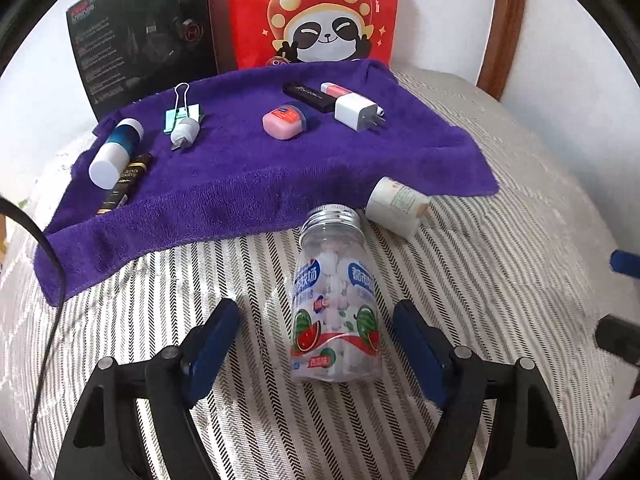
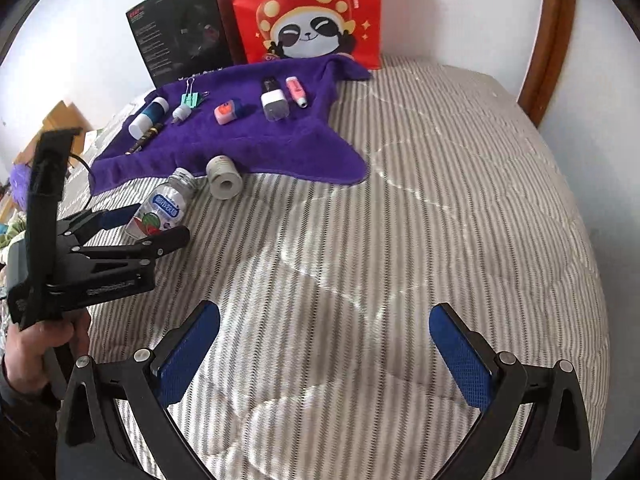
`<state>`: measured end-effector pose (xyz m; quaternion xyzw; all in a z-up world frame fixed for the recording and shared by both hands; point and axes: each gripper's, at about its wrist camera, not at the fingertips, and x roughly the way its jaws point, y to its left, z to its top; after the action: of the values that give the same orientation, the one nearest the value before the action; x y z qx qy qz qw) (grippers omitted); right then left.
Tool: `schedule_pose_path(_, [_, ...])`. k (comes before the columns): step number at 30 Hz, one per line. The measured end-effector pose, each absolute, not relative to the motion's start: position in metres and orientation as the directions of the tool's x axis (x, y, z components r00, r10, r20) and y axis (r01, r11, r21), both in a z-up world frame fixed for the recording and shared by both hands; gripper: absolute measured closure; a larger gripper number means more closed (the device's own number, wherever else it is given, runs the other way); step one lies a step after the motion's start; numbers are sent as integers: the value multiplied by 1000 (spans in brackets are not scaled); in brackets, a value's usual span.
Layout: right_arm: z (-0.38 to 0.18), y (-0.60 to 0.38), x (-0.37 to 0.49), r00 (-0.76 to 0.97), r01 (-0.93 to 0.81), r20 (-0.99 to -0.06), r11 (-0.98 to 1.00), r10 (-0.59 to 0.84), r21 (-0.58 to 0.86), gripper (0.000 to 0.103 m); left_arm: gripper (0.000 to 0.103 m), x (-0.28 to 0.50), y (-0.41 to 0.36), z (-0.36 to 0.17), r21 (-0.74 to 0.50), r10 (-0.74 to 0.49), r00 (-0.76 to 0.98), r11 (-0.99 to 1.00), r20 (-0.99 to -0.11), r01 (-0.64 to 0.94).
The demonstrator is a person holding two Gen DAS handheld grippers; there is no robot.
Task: Organize rigid objects
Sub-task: 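Grasp the clear candy jar with the left tool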
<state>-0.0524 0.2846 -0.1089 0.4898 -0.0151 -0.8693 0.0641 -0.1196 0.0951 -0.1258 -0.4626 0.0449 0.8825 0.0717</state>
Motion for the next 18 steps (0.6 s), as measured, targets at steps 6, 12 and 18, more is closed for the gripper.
schedule_pose_path(6, [-107, 289, -54, -531, 100, -834, -988, -151, 116, 0, 64, -115, 98, -121, 15, 94, -585, -984, -806, -178])
schedule_pose_path(12, [-110, 276, -63, -539, 137, -822, -982, -184, 131, 0, 64, -115, 89, -121, -33, 134, -591, -983, -796, -179])
schedule_pose_path(18, [-117, 253, -85, -535, 212, -809, -966, -243, 149, 1, 64, -108, 64, -119, -29, 111, -592, -989, -799, -146])
